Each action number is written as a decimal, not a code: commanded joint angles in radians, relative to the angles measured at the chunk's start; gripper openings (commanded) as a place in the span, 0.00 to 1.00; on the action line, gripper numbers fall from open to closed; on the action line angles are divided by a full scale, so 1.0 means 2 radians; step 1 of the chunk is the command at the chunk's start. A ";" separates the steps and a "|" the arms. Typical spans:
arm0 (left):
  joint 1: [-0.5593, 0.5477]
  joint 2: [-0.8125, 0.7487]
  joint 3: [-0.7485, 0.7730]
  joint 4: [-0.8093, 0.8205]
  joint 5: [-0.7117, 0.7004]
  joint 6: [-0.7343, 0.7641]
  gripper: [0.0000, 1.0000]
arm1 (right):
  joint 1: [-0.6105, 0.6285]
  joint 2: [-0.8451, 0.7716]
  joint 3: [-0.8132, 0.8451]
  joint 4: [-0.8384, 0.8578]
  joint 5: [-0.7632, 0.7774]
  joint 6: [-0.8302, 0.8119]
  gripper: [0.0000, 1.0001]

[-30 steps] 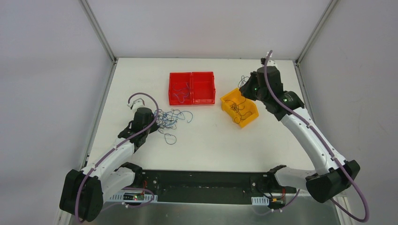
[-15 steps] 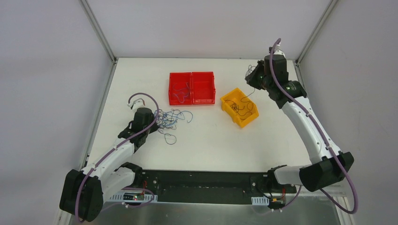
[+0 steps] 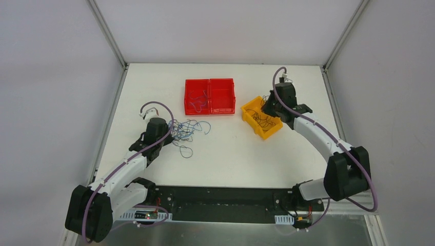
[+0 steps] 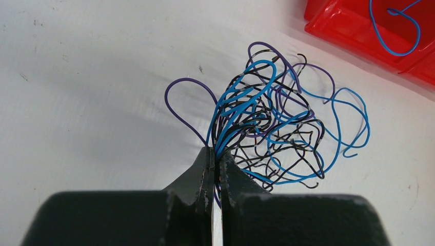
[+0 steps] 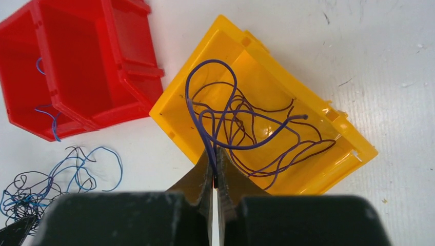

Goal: Untangle the cables

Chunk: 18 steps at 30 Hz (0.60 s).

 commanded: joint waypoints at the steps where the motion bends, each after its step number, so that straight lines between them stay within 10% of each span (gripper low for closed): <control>1: 0.001 0.002 0.001 0.018 0.005 0.007 0.00 | 0.007 0.022 -0.001 0.036 0.001 0.022 0.00; 13: 0.001 -0.005 -0.002 0.018 0.005 0.007 0.00 | 0.007 0.205 0.107 -0.099 -0.003 0.009 0.01; 18: 0.000 -0.006 -0.003 0.019 0.009 0.007 0.00 | 0.008 0.203 0.131 -0.125 -0.003 -0.009 0.24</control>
